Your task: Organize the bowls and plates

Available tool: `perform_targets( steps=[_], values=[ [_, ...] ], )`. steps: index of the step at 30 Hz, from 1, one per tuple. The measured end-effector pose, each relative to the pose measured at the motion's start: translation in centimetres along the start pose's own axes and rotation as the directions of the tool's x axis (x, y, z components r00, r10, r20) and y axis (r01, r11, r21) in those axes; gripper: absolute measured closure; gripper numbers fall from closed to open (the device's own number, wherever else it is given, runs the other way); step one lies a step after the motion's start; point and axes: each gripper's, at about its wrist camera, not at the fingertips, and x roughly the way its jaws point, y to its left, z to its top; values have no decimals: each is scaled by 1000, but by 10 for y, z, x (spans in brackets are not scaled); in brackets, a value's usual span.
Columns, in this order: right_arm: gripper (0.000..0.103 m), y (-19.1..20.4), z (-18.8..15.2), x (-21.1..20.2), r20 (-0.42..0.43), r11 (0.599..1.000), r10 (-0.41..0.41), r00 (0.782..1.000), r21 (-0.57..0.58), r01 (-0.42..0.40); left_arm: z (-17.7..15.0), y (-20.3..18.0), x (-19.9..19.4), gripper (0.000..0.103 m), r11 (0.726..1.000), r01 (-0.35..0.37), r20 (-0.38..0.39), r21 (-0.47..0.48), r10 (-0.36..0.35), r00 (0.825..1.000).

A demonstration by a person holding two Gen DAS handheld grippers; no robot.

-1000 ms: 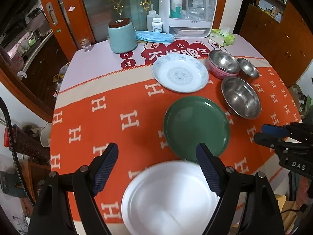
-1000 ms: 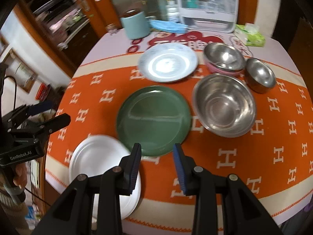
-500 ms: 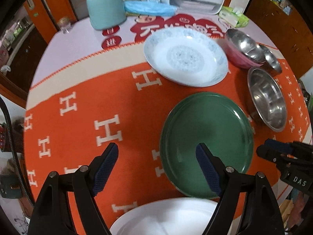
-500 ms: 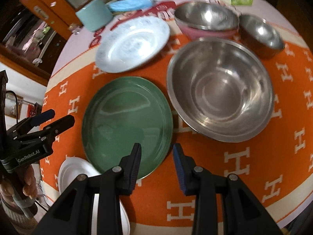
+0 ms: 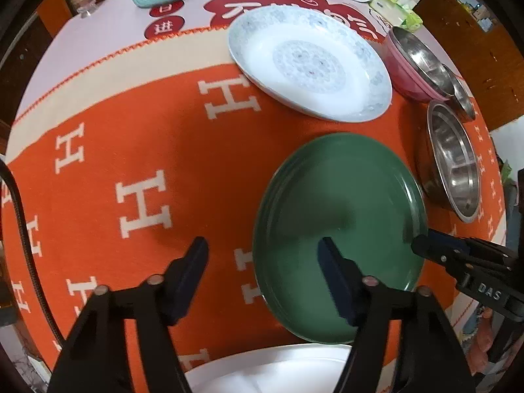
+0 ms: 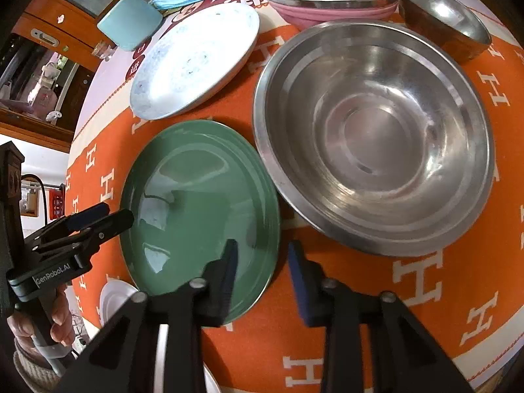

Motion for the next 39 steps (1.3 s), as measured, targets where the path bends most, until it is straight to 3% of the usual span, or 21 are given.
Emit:
perform_targets(
  steps=[2, 5, 7, 22, 39],
  values=[
    [83, 0, 0, 2, -6, 1000, -3, 1000, -2, 3, -2, 1, 5, 61, 1000, 7, -13, 6, -7, 1000],
    [87, 2, 2, 4, 2, 1000, -11, 1000, -6, 11, -3, 0, 14, 78, 1000, -6, -36, 18, 6, 999],
    [92, 2, 2, 4, 11, 1000, -20, 1000, -7, 20, -3, 1, 17, 82, 1000, 15, -29, 12, -14, 999],
    [94, 6, -2, 3, -11, 1000, -26, 1000, -7, 25, -8, -5, 0, 86, 999, -25, -23, 25, 25, 999],
    [94, 57, -52, -41, -6, 989, 9, 1000, -144, -10, -68, 18, -82, 85, 999, -47, 50, 29, 45, 998]
  ],
)
